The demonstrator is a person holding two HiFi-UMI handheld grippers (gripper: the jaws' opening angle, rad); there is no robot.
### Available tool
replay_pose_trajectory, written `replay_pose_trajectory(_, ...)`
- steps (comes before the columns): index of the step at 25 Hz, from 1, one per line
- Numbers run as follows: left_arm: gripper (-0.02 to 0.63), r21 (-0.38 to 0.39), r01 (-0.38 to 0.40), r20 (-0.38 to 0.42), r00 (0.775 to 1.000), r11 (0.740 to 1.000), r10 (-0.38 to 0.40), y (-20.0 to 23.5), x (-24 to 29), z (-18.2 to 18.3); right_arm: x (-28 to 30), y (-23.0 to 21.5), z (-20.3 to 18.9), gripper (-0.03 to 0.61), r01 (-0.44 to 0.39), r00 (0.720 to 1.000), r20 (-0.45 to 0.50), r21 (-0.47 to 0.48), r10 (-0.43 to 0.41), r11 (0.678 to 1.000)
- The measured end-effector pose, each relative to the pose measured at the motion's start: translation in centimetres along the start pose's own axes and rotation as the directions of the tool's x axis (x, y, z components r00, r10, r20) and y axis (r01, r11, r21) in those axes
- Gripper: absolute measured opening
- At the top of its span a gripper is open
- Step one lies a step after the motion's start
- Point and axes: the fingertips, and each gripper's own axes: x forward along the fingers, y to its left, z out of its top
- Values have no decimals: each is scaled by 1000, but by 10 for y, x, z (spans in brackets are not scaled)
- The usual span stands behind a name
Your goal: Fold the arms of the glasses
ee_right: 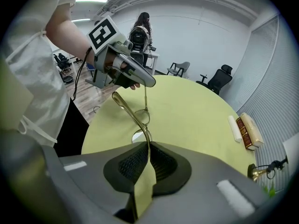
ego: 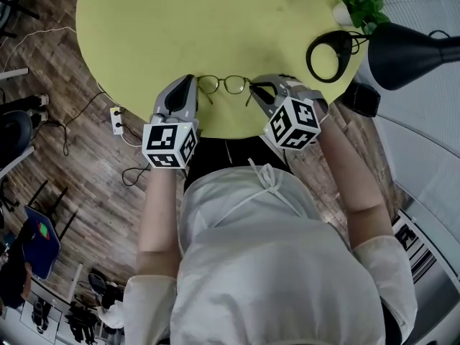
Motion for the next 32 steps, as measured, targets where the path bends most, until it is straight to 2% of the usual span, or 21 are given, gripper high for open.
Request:
replay_pose_trajectory(5,6,20,27,-41,999,999,-26,-11,15,-13,1,-2,0,15,15,1000,3,12,-15,1000)
replay_pose_trajectory(18,6,33,13,-151,989,999,-8,-23,48,-46,0,-1,-3,15,12,1000,12,42,-12,999)
replay_pose_trajectory(28,6,18,15,-203,979,1000,-11,-25,61,-61,0,-1,-7,15,12,1000,25,68,-13,998)
replay_pose_trajectory(32,6,4,14,-200,980,1000,-13,-25,60,-60,0,0,-7,15,9,1000,26,69,-11,998)
